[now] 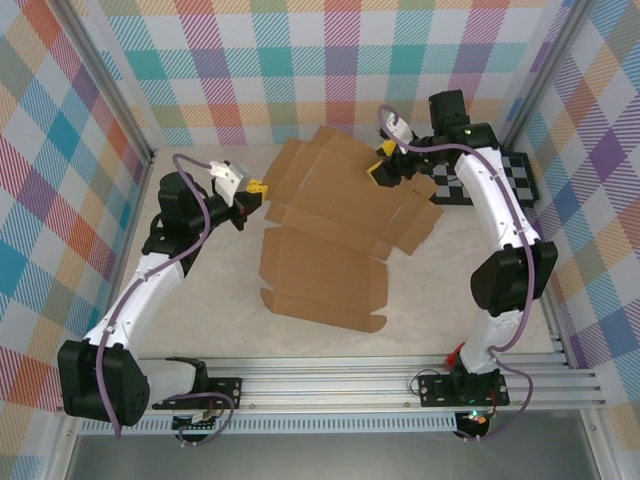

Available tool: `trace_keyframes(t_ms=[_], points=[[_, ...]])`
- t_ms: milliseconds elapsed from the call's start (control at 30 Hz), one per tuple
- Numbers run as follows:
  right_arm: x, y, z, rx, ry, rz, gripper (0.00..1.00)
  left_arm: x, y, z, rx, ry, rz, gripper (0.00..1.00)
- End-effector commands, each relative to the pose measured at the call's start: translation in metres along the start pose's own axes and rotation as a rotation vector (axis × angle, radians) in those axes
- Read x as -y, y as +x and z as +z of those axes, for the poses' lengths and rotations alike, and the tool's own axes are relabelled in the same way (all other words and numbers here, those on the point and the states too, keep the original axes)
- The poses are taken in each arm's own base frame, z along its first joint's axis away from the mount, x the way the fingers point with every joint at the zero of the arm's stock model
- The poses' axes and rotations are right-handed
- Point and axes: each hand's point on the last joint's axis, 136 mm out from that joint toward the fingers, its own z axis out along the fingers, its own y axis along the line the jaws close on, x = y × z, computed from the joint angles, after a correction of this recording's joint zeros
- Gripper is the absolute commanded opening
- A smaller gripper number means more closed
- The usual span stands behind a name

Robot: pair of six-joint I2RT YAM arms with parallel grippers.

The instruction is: Fold the paper box

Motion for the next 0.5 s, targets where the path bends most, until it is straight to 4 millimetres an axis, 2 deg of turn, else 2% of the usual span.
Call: trace_keyframes(t_ms=[0, 100, 233, 467], points=[[-0.013, -0.011, -0.005, 0.030, -0.051, -0.062, 0.64, 0.021, -0.002, -0.002, 0.007, 0.081, 0.064, 0.00], [-0.021, -0.012, -0.007, 0.036, -0.076, -0.097, 0.56, 0.022, -0.003, -0.002, 0.009, 0.085, 0.073, 0.00], [-0.018, -0.005, -0.007, 0.007, -0.049, -0.120, 0.56, 0.027, -0.008, -0.004, 0.020, 0.101, 0.084, 0.00], [-0.021, -0.011, -0.017, 0.024, -0.040, -0.161, 0.54, 0.032, -0.006, -0.003, 0.008, 0.123, 0.093, 0.00]])
